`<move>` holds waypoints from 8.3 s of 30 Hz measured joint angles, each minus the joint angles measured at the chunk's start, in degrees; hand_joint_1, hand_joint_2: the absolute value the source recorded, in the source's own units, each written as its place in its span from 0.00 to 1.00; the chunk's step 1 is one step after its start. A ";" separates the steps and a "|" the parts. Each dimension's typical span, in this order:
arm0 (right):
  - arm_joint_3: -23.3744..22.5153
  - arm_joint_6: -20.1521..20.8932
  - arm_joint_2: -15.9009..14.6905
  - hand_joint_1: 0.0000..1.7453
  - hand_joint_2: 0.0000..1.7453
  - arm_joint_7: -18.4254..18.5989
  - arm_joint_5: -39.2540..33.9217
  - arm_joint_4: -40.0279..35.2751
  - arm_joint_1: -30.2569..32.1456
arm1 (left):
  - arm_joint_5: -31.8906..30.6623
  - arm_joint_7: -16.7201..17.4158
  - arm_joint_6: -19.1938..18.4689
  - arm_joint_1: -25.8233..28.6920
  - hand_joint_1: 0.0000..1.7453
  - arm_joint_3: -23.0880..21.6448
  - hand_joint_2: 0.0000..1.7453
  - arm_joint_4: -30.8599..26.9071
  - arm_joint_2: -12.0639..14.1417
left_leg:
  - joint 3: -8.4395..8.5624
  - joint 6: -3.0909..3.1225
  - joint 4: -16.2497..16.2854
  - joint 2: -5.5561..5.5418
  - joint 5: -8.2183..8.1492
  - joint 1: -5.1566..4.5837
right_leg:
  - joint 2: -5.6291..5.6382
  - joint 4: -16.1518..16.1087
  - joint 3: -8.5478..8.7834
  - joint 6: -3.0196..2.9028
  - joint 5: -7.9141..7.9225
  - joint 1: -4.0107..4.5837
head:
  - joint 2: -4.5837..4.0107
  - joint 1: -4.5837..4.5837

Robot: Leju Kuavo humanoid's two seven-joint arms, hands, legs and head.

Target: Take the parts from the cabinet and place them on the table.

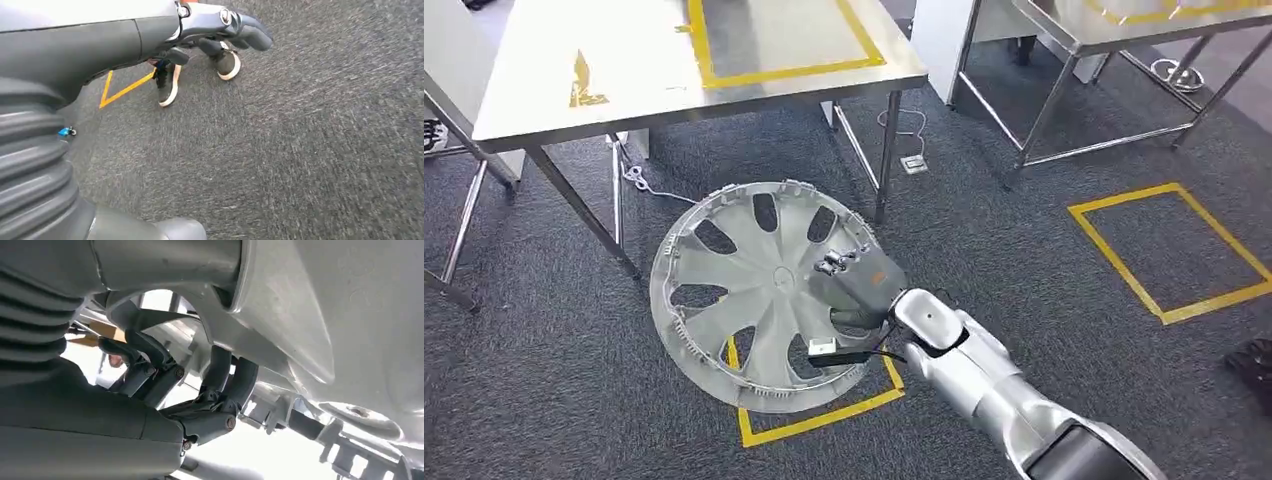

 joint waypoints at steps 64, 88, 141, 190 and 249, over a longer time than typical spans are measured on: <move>-1.42 -0.50 0.24 1.00 0.00 1.18 1.14 -1.20 1.86 | -1.31 -0.59 -0.48 -0.33 0.00 -0.11 1.00 -0.35 -0.11 | 1.60 -1.58 13.84 -0.15 -12.29 -0.90 | 0.81 2.78 -6.02 -1.60 4.91 0.26 | 0.00 0.46; -1.42 4.09 0.81 1.00 0.00 3.28 4.59 -4.96 -3.53 | -1.84 1.18 -0.92 -1.11 0.00 -0.24 1.00 -0.26 -0.96 | 7.72 0.66 -0.26 -0.33 -7.17 -0.84 | 0.37 3.01 -9.51 0.12 7.78 0.91 | 0.00 0.64; -0.83 3.61 1.66 1.00 0.00 3.69 4.00 1.92 -9.25 | -1.12 0.94 -1.51 -0.30 0.00 -0.59 1.00 -0.11 -1.58 | 2.59 1.63 -1.36 0.17 -1.41 -0.36 | 0.77 17.05 -11.50 1.66 -2.58 0.36 | 0.00 0.85; -1.09 5.11 1.05 1.00 0.00 4.17 4.24 3.34 -9.15 | -1.57 0.59 -1.95 -1.04 0.00 -2.56 1.00 -0.22 -1.73 | 12.89 -0.59 -6.73 0.68 -5.66 1.46 | 0.67 15.71 -17.31 2.89 4.63 -1.52 | 0.00 0.87; -2.29 10.87 8.42 1.00 0.00 1.51 3.26 22.25 -24.57 | -4.61 2.10 -2.45 -0.84 0.00 -4.83 1.00 0.07 -3.76 | 4.07 0.18 0.02 -0.08 -4.15 -0.80 | 0.67 2.38 -8.05 1.44 6.33 -0.21 | 0.00 0.77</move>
